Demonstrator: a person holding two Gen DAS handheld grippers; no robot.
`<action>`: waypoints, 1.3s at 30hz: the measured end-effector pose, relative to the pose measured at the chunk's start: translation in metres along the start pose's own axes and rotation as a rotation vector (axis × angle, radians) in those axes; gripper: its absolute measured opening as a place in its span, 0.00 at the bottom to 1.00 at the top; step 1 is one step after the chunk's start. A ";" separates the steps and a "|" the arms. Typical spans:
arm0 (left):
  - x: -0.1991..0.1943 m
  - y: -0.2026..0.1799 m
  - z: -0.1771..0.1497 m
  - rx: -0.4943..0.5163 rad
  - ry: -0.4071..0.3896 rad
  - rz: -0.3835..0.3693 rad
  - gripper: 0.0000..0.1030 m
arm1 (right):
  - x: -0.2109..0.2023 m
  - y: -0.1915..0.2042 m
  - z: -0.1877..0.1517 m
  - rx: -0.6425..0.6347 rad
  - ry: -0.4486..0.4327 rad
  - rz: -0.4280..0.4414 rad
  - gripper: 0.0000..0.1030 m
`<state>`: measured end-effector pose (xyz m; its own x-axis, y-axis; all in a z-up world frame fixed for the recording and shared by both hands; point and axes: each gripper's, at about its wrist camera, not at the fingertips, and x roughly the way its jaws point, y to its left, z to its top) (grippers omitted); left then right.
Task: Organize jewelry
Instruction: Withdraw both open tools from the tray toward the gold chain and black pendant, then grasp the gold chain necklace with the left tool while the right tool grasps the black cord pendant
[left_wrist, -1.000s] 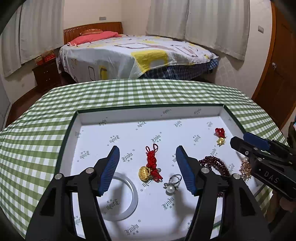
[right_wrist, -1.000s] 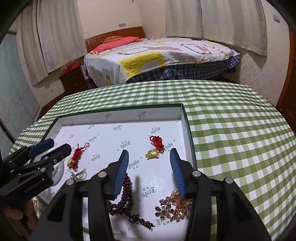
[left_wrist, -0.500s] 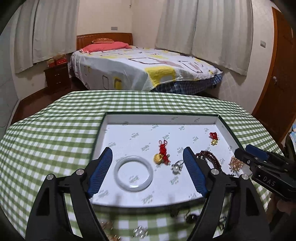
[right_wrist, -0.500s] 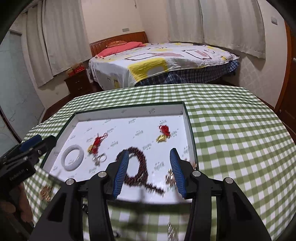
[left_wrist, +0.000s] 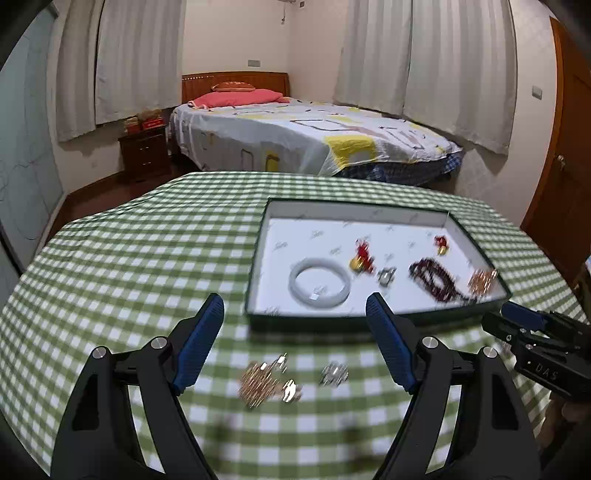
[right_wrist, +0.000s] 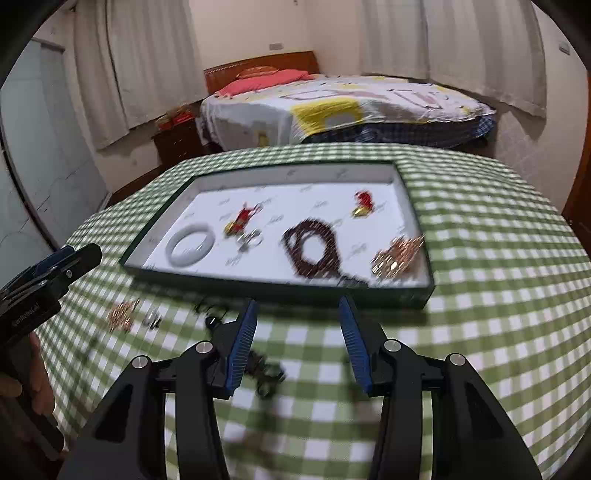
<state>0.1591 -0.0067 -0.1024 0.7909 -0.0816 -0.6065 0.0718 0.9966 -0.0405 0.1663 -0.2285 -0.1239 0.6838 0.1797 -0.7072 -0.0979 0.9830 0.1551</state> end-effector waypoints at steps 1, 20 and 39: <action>-0.003 0.003 -0.006 0.001 0.005 0.009 0.75 | 0.001 0.003 -0.004 -0.008 0.008 0.009 0.45; 0.011 0.028 -0.044 -0.031 0.114 0.049 0.75 | 0.037 0.034 -0.020 -0.125 0.133 0.041 0.44; 0.053 0.036 -0.046 -0.050 0.250 0.008 0.60 | 0.028 0.030 -0.028 -0.129 0.129 0.027 0.14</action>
<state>0.1760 0.0249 -0.1723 0.6156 -0.0750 -0.7845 0.0310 0.9970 -0.0710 0.1623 -0.1933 -0.1587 0.5818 0.2015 -0.7880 -0.2126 0.9728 0.0918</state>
